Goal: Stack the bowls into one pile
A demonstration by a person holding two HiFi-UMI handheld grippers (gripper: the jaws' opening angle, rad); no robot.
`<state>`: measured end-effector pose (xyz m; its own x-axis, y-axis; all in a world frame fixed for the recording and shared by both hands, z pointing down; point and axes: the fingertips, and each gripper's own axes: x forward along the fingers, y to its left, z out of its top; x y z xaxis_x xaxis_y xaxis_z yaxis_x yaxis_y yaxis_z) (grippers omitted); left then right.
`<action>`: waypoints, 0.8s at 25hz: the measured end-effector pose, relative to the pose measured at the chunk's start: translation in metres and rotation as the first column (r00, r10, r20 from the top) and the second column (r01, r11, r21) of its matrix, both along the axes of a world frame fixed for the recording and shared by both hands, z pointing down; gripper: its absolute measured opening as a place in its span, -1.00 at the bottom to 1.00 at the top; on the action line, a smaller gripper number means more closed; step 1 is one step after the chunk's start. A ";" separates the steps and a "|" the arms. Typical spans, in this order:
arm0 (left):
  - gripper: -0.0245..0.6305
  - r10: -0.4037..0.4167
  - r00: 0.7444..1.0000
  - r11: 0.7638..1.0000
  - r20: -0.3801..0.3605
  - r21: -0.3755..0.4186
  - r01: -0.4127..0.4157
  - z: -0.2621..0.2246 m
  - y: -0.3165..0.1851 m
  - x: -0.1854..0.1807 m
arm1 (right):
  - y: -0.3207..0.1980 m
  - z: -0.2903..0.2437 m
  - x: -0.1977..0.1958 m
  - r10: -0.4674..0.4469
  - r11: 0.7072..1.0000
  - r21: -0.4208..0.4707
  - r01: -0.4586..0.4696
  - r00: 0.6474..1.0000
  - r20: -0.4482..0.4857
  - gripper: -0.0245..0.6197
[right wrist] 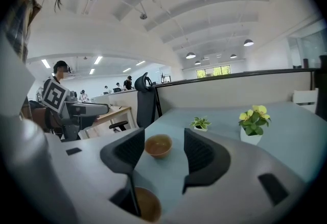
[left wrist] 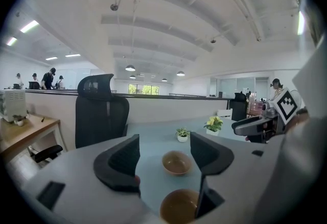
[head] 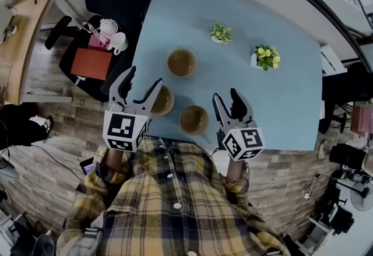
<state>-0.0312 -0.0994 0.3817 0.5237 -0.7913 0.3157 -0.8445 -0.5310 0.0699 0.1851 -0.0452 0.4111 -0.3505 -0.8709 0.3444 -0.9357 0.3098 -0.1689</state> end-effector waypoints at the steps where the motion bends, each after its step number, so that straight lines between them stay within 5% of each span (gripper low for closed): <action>1: -0.01 0.004 1.000 1.000 0.003 -0.007 -0.004 0.003 -0.001 0.001 | 0.000 0.002 -0.001 -0.004 1.000 -0.006 0.004 1.000 -0.003 -0.22; 12: -0.03 0.028 0.999 0.991 0.043 -0.130 -0.022 0.054 0.003 -0.001 | 0.010 0.033 -0.009 -0.020 0.996 -0.090 0.019 1.000 -0.008 -0.22; 20: -0.05 0.053 0.997 0.981 0.058 -0.191 -0.041 0.082 0.008 0.001 | 0.033 0.088 -0.011 -0.024 0.970 -0.240 0.022 1.000 -0.004 -0.22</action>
